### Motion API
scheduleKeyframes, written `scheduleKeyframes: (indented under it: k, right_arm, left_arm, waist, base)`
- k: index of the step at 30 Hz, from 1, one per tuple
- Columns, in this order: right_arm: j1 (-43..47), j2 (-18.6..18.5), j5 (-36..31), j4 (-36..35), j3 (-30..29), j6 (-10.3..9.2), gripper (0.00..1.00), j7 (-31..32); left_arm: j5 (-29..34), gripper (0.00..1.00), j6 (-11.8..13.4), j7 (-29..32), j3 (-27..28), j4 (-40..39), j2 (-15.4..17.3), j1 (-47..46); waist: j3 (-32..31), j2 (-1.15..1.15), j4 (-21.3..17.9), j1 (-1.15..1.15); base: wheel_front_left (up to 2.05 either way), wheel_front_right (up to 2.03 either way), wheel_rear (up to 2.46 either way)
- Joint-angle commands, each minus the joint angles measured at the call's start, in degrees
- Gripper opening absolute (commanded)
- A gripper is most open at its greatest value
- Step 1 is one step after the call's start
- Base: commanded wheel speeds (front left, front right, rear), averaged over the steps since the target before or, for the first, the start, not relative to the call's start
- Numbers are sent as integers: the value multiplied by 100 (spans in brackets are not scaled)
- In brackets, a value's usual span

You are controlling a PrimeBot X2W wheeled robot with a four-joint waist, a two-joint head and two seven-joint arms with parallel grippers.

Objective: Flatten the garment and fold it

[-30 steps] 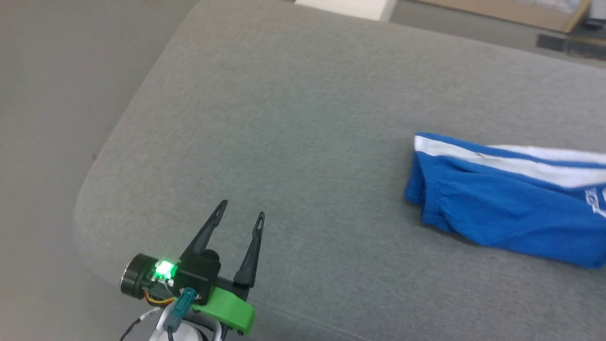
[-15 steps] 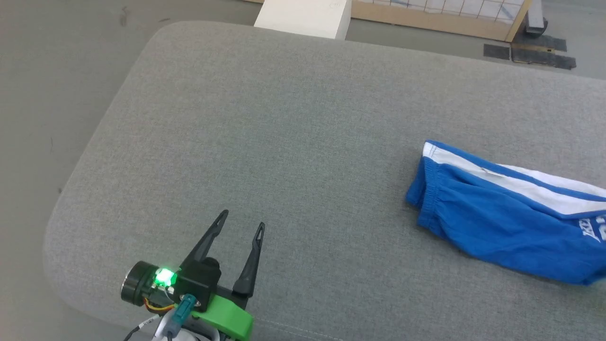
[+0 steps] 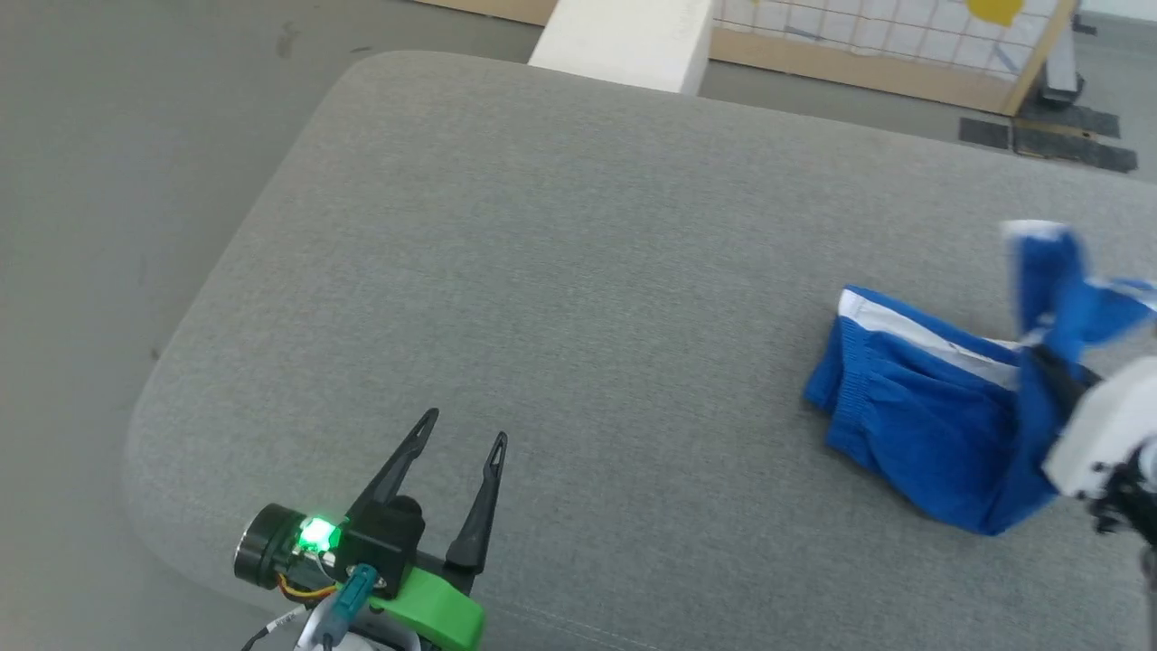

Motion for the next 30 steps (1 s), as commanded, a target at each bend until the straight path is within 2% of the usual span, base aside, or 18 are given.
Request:
scheduleKeyframes:
  k: [1, 4, 10, 15, 16, 17, 21, 26, 30]
  right_arm:
    - [-144, 68, 18, -107, 135, -9, 0, 64]
    - [-210, 116, -63, -170, 458, -9, 0, 165]
    - [-387, -56, -422, 173, 1180, -9, 0, 149]
    - [-581, -388, -665, 603, 1994, -9, 0, 47]
    - [-631, -489, -729, 684, 2191, -9, 24, 14]
    - [-677, -566, -782, 743, 2338, -9, 100, -44]
    - [-890, -850, -826, 951, 3110, -9, 100, -273]
    - [-1120, -1056, -522, 1136, 3991, -9, 100, -359]
    - [-1328, -1153, -141, 1137, 4407, -9, 100, -520]
  left_arm:
    - [-8, 100, 6, -23, 16, 7, 40, 43]
    - [-10, 100, 4, -24, 6, 9, 32, 8]
    - [1, 100, 16, -25, -13, 10, -8, -67]
    - [12, 100, 34, -26, -14, 20, -62, -111]
    - [17, 100, 35, -26, -15, 17, -75, -119]
    - [20, 100, 37, -26, -14, 15, -85, -123]
    - [37, 100, 49, -26, -3, 14, -134, -133]
    - [49, 100, 51, -26, 16, 53, -198, -142]
    - [42, 100, 34, -27, 47, 91, -204, -117]
  waist:
    - [-6, 0, 107, 0]
    - [26, 0, 208, 0]
    - [178, 0, 407, 0]
    - [300, 0, 534, 0]
    - [325, 0, 555, 0]
    - [339, 0, 566, 0]
    - [395, 0, 591, 0]
    - [361, 0, 539, 0]
    - [238, 0, 409, 0]
  base:
    - [0, 0, 0]
    - [0, 0, 0]
    - [0, 0, 0]
    - [0, 0, 0]
    - [0, 0, 0]
    - [0, 0, 0]
    - [0, 0, 0]
    - [0, 0, 0]
    - [0, 0, 0]
